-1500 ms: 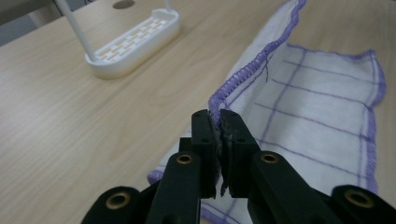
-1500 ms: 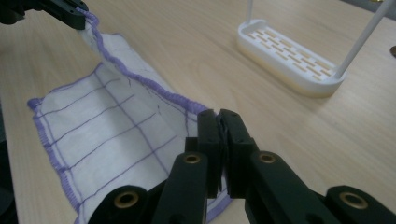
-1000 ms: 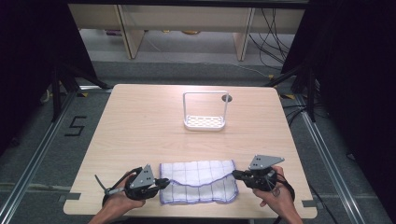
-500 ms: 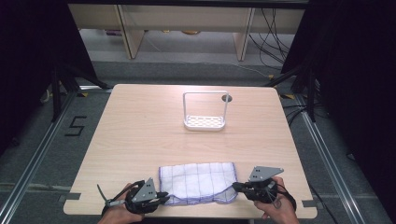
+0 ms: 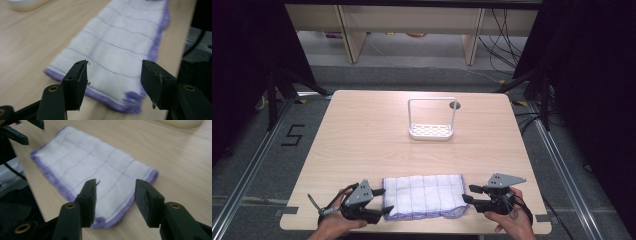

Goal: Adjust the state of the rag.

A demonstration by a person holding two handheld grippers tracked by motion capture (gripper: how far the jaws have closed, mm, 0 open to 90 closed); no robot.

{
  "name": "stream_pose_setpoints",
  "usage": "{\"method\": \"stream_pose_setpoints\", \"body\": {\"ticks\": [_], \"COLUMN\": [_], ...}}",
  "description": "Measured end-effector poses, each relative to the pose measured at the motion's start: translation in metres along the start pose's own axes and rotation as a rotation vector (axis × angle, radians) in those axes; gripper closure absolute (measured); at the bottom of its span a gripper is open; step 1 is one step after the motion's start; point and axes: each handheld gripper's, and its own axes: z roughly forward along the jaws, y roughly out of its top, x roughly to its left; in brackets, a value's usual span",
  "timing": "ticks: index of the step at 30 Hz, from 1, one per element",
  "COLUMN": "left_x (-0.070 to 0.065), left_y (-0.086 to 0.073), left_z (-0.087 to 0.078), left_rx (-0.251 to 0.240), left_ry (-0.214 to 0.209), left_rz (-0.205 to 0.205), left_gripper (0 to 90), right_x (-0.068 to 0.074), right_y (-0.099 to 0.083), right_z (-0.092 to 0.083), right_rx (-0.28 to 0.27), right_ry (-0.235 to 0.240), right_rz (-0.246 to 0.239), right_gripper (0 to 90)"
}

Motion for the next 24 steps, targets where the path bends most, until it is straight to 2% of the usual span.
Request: {"method": "stream_pose_setpoints", "body": {"ticks": [1,2,3,4,5,7,8,9,11,12,14,16,17,18,20,21,22,23,24], "left_x": [0.007,0.014,0.021,0.028,0.035,0.044,0.048,0.052,0.056,0.056,0.06,0.06,0.062,0.063,0.062,0.063,0.064,0.062,0.062], "left_y": [0.003,0.005,0.008,0.01,0.011,0.013,0.013,0.013,0.013,0.012,0.012,0.012,0.012,0.012,0.012,0.013,0.013,0.012,0.012], "left_z": [0.003,0.004,0.007,0.012,0.014,0.019,0.022,0.025,0.03,0.033,0.035,0.039,0.039,0.04,0.043,0.042,0.043,0.044,0.044], "left_rx": [0.004,0.027,0.034,0.042,0.074,0.087,0.092,0.103,0.116,0.105,0.134,0.127,0.15,0.152,0.15,0.163,0.167,0.16,0.175], "left_ry": [0.017,0.018,0.023,0.021,0.021,0.039,0.031,0.025,0.032,0.029,0.015,0.015,0.014,0.006,0.003,-0.001,-0.01,-0.008,-0.015], "left_rz": [-0.006,0.005,-0.005,-0.04,-0.05,-0.059,-0.059,-0.067,-0.072,-0.096,-0.082,-0.1,-0.084,-0.079,-0.09,-0.079,-0.064,-0.076,-0.059], "left_gripper": [37.7,37.5,37.5,36.8,35.0,33.9,35.0,35.7,35.7,36.2,38.7,40.3,40.9,41.8,42.8,43.4,44.2,45.7,46.7], "right_x": [0.0,-0.003,-0.004,-0.005,-0.007,-0.011,-0.008,-0.008,-0.001,0.002,0.01,0.015,0.018,0.022,0.029,0.029,0.031,0.031,0.031], "right_y": [0.003,0.005,0.006,0.007,0.007,0.006,0.005,0.003,0.001,0.0,-0.002,-0.004,-0.006,-0.007,-0.008,-0.01,-0.01,-0.013,-0.014], "right_z": [0.001,0.003,0.004,0.006,0.008,0.01,0.01,0.01,0.009,0.01,0.01,0.012,0.012,0.013,0.014,0.016,0.017,0.021,0.02], "right_rx": [0.007,0.009,0.013,0.03,0.043,0.042,0.059,0.069,0.082,0.087,0.113,0.127,0.134,0.145,0.164,0.165,0.173,0.176,0.206], "right_ry": [-0.036,-0.05,-0.066,-0.076,-0.096,-0.105,-0.112,-0.134,-0.135,-0.128,-0.149,-0.14,-0.153,-0.162,-0.178,-0.186,-0.19,-0.216,-0.222], "right_rz": [0.012,0.001,0.011,0.029,0.046,0.065,0.092,0.05,0.063,0.072,0.07,0.079,0.06,0.058,0.062,0.037,0.043,0.037,0.023], "right_gripper": [50.6,50.6,50.6,50.5,49.6,48.7,48.7,47.8,46.1,44.2,42.8,41.0,40.5,39.9,39.9,40.0,40.2,40.2,39.9]}}
